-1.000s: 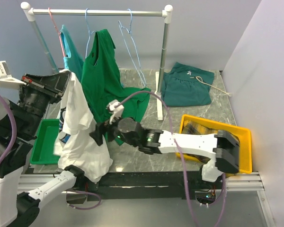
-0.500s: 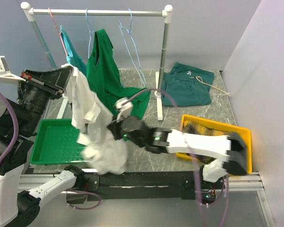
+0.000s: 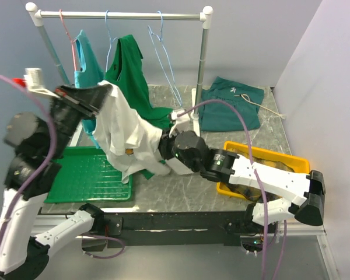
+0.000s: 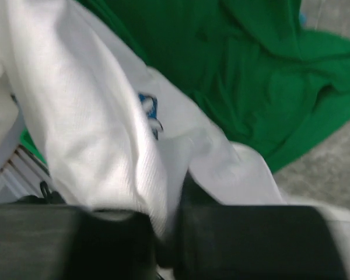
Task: Place the t-shirt on the hanger
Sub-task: Place the T-shirt at the center of the board.
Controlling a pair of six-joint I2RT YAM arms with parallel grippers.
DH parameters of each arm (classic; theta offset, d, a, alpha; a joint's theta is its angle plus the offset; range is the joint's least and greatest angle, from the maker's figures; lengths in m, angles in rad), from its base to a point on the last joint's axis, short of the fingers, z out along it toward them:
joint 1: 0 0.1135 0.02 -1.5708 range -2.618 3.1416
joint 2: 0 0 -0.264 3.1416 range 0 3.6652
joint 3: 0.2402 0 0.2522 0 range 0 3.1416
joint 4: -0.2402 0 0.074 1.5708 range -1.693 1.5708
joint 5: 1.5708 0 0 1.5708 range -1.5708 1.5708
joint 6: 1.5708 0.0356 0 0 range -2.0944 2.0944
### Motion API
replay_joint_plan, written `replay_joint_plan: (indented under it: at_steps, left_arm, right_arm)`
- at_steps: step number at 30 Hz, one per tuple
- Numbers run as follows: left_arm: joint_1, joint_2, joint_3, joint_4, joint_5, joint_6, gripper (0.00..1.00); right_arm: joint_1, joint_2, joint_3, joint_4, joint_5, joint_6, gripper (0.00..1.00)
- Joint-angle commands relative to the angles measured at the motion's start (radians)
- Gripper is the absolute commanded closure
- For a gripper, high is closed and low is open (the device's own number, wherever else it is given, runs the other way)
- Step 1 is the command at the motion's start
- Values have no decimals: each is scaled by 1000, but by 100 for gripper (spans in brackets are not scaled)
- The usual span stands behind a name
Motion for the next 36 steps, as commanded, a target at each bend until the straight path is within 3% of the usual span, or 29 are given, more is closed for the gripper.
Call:
replay_joint_plan:
  at_steps: [1,2,3,4,5,7,8,12,16,19,22,26,30,36]
  left_arm:
    - [-3,-23,-181,135,165,-57,99]
    - [-14,-29,-289,162,188,-66,99]
    - [-31,-43,-351,198,216,-83,99]
    - [-54,-49,-406,263,207,-86,99]
    - [-130,-52,-504,291,183,-86,99]
    - [-228,-37,-592,377,85,-93,98]
    - [-329,-21,-661,417,63,-97,98]
    - [-482,145,-773,558,-23,-143,93]
    - [-528,250,-854,696,-25,-172,66]
    - [-539,240,-841,638,-55,-133,43]
    - [-539,151,-839,545,-126,-97,26]
    - [-539,22,-822,387,-250,-65,26]
    - [-539,-53,-775,142,-525,-37,33]
    - [-517,40,-744,-63,-753,-16,33]
  right_arm:
    - [-35,-69,-115,-65,15,80,68]
    - [-43,-94,-152,-66,9,123,59]
    - [-61,-125,-233,-57,3,143,44]
    - [-64,-190,-272,-53,-6,180,38]
    - [-66,-224,-341,-49,-8,195,28]
    - [-66,-318,-395,-49,-9,244,23]
    - [-66,-345,-433,-57,3,257,20]
    - [-66,-470,-485,-129,52,312,16]
    - [-66,-508,-536,-143,94,362,13]
    - [-69,-498,-556,-158,126,392,12]
    - [-87,-469,-568,-145,144,393,10]
    - [-220,-398,-587,-47,34,366,10]
    - [-303,-254,-552,21,-40,321,10]
    - [-339,-47,-463,99,-138,304,8]
